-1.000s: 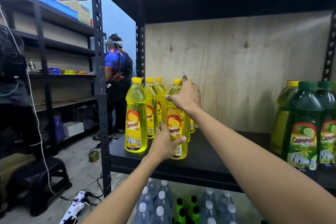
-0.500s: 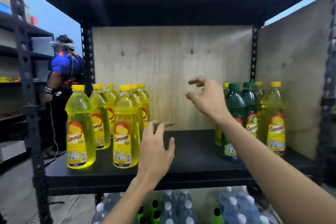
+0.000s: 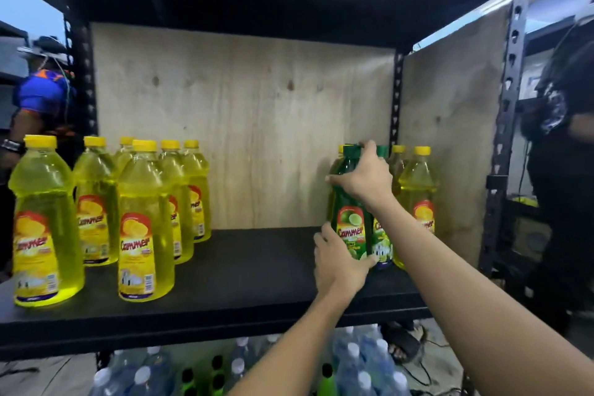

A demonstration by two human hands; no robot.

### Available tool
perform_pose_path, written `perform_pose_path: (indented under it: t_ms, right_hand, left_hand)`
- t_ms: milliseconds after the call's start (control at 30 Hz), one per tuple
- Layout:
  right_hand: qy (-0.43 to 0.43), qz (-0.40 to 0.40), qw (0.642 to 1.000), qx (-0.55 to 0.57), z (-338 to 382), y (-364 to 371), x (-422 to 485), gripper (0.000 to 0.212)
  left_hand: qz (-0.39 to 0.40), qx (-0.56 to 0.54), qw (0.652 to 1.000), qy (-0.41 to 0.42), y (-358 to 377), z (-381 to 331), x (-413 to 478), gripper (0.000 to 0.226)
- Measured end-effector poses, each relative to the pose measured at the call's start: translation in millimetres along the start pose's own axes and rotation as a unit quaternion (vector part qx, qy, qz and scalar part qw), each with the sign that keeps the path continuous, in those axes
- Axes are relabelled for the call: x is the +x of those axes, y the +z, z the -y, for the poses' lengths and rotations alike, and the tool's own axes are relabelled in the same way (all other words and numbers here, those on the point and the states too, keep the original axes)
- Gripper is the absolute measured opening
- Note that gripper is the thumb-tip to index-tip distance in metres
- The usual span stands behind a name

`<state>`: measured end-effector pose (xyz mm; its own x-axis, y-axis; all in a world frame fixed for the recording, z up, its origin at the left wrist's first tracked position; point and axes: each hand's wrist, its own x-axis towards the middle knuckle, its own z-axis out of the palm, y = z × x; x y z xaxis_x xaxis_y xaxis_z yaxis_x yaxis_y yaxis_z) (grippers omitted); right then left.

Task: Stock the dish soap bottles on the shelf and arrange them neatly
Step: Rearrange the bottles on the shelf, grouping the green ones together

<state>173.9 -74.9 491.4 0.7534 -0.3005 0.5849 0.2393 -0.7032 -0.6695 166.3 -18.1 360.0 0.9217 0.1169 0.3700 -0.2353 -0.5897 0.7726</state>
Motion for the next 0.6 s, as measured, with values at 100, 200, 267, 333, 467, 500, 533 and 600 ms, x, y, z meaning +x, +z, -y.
perform_pose_path:
  t_ms: [100,200,267,333,467,500,533,600]
  right_hand:
    - [-0.018,-0.031,0.999,-0.016,-2,12,-7,0.083]
    - [-0.057,-0.064,0.996,-0.036,-3,17,-12,0.079]
    - [-0.078,-0.069,0.995,-0.013,1,20,-14,0.081]
    - [-0.097,-0.067,0.993,-0.001,8,26,-17,0.088]
    - [-0.122,-0.066,0.99,0.035,33,59,-6,0.092]
    - [-0.122,-0.06,0.99,0.047,39,72,0,0.09]
    - [-0.121,-0.052,0.989,0.06,46,86,6,0.089]
    - [-0.127,-0.032,0.989,0.073,59,117,18,0.086]
  left_hand:
    - [-0.017,-0.01,1.0,-0.008,5,-2,-1,0.104]
    - [-0.034,-0.01,0.999,0.0,9,-2,-2,0.099]
    - [-0.043,-0.011,0.999,0.007,8,0,-3,0.096]
    - [-0.061,-0.007,0.998,0.013,1,7,3,0.095]
    - [-0.103,0.033,0.993,0.036,-34,35,36,0.098]
    - [-0.115,0.041,0.992,0.038,-43,44,47,0.098]
    - [-0.125,0.049,0.99,0.037,-52,54,58,0.099]
    - [-0.143,0.063,0.987,0.032,-67,76,83,0.099]
